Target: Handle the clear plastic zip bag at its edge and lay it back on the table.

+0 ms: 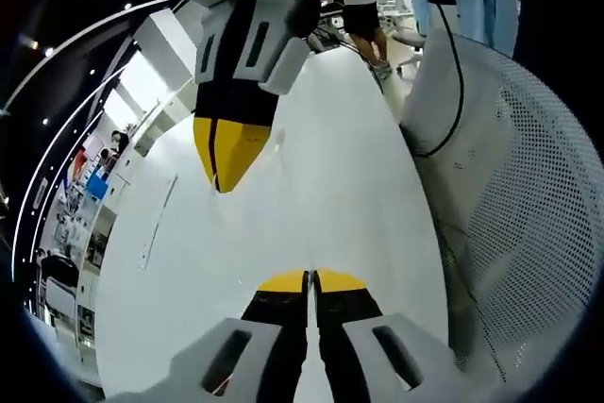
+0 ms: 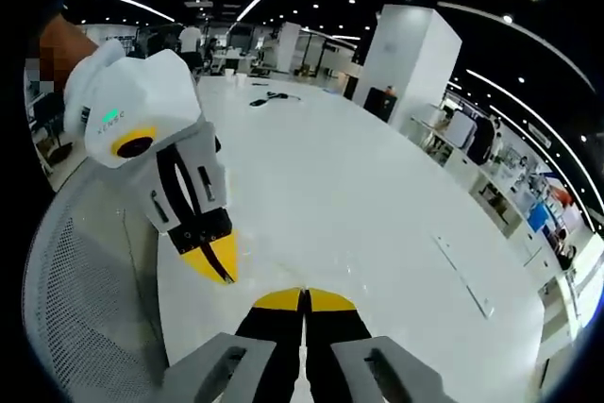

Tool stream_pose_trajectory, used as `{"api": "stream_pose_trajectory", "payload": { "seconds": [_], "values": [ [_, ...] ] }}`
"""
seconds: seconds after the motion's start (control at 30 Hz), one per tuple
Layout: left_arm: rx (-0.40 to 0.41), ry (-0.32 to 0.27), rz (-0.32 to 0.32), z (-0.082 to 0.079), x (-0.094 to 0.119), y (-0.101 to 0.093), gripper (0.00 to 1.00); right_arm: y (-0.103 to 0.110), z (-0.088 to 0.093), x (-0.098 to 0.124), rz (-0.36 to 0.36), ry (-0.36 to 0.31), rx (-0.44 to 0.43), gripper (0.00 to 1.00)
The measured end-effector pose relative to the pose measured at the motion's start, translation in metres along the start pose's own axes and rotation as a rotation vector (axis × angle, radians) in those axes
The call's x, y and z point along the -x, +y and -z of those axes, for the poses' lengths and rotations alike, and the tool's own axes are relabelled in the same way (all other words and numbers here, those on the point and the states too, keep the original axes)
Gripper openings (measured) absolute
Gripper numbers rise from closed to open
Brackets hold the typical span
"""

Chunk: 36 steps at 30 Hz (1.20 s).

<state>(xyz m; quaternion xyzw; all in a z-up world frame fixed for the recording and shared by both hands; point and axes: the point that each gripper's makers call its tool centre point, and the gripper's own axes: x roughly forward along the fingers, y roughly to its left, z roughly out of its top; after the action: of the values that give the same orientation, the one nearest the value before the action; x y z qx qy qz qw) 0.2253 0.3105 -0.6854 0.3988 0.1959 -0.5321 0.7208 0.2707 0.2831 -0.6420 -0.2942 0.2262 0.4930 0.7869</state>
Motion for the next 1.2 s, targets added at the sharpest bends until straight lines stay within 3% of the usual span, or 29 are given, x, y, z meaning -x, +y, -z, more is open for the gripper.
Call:
{"api": "stream_pose_trajectory", "payload": {
  "seconds": [0.53, 0.97, 1.2],
  "values": [
    [0.025, 0.006, -0.036, 0.001, -0.002, 0.008, 0.00, 0.000, 0.012, -0.009, 0.001, 0.045, 0.049, 0.00],
    [0.080, -0.020, -0.044, 0.001, -0.001, 0.010, 0.00, -0.001, 0.019, -0.015, 0.009, 0.080, 0.024, 0.00],
    [0.113, -0.032, -0.062, 0.003, 0.002, 0.013, 0.11, -0.002, 0.024, -0.020, 0.020, 0.100, 0.001, 0.00]
  ]
}}
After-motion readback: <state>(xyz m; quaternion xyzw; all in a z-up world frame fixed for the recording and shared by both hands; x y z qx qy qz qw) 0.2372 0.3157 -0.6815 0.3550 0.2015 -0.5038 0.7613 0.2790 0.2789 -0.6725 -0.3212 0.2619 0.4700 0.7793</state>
